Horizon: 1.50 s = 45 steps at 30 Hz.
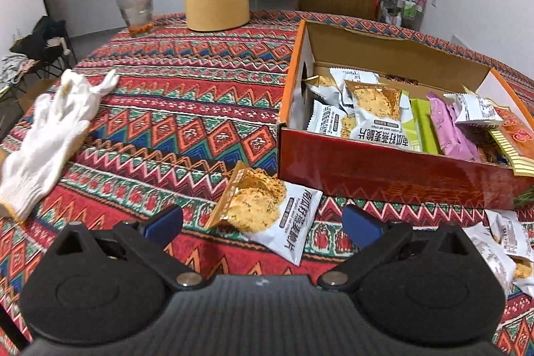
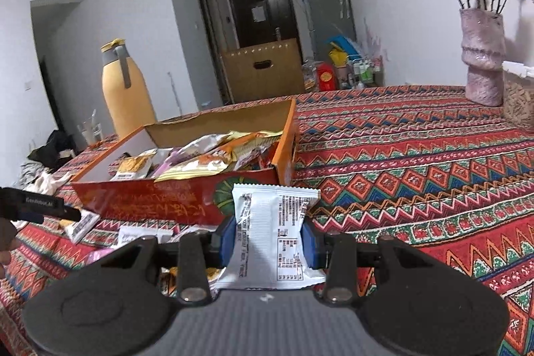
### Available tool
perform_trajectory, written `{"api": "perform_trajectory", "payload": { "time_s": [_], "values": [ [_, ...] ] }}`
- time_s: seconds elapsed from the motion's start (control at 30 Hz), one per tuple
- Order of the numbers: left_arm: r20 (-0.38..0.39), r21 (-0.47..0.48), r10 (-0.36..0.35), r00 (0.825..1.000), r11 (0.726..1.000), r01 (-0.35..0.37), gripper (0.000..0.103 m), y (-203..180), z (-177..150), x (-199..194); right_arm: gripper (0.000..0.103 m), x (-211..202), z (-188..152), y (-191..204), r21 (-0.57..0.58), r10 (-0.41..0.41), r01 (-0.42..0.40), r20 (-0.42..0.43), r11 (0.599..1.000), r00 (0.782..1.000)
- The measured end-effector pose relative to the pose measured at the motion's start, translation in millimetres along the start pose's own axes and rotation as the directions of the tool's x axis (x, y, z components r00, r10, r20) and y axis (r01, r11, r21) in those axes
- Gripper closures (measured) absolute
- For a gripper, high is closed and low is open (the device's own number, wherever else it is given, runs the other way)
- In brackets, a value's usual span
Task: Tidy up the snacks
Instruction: 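Grasp a gold cracker packet with the left gripper while the right gripper holds its packet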
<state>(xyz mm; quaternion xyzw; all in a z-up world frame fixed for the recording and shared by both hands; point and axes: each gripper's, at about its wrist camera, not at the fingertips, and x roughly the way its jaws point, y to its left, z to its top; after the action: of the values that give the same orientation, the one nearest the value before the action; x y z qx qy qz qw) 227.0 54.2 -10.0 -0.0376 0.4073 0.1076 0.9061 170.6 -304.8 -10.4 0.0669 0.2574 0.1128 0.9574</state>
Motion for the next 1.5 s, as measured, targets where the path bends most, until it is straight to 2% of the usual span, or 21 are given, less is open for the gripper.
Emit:
{"api": "perform_trajectory", "payload": {
  "time_s": [0.2,0.37,0.63,0.97,1.07,1.2,1.4,1.5],
  "values": [
    [-0.007,0.046,-0.054,0.999,0.997,0.055,0.0,1.9,1.5,20.9,0.063,3.1,-1.7,6.7,0.031,-0.085,0.085,0.022,0.996,0.996],
    [-0.001,0.037,-0.102,0.995,0.994,0.102,0.0,6.3,1.6,29.7,0.063,9.8,-3.0,15.4,0.059,-0.12,0.118,0.03,0.991,0.992],
    [0.009,0.024,-0.091,0.996,0.996,0.091,0.0,11.4,-3.6,37.3,0.063,27.8,-7.4,20.2,0.078,-0.145,0.141,0.048,0.987,0.988],
    [0.031,0.036,-0.076,0.997,0.997,0.074,0.002,9.7,-7.2,36.5,0.063,36.0,-14.8,17.5,0.099,-0.122,0.116,0.057,0.988,0.991],
    [0.04,0.05,-0.07,0.997,0.996,0.068,0.008,7.3,-9.0,34.2,0.063,37.4,-15.9,19.1,0.095,-0.116,0.111,0.055,0.989,0.992],
    [0.053,0.059,-0.075,0.996,0.996,0.072,0.023,7.0,-9.8,30.7,0.062,36.3,-16.4,20.5,0.094,-0.116,0.109,0.065,0.99,0.991],
    [0.054,0.073,-0.092,0.994,0.993,0.088,0.034,5.2,-9.8,26.2,0.062,34.6,-16.1,20.7,0.094,-0.116,0.109,0.075,0.99,0.99],
    [0.045,0.075,-0.102,0.994,0.992,0.098,0.037,5.0,-10.2,22.9,0.062,32.9,-16.2,20.3,0.093,-0.114,0.106,0.082,0.99,0.99]
  ]
}}
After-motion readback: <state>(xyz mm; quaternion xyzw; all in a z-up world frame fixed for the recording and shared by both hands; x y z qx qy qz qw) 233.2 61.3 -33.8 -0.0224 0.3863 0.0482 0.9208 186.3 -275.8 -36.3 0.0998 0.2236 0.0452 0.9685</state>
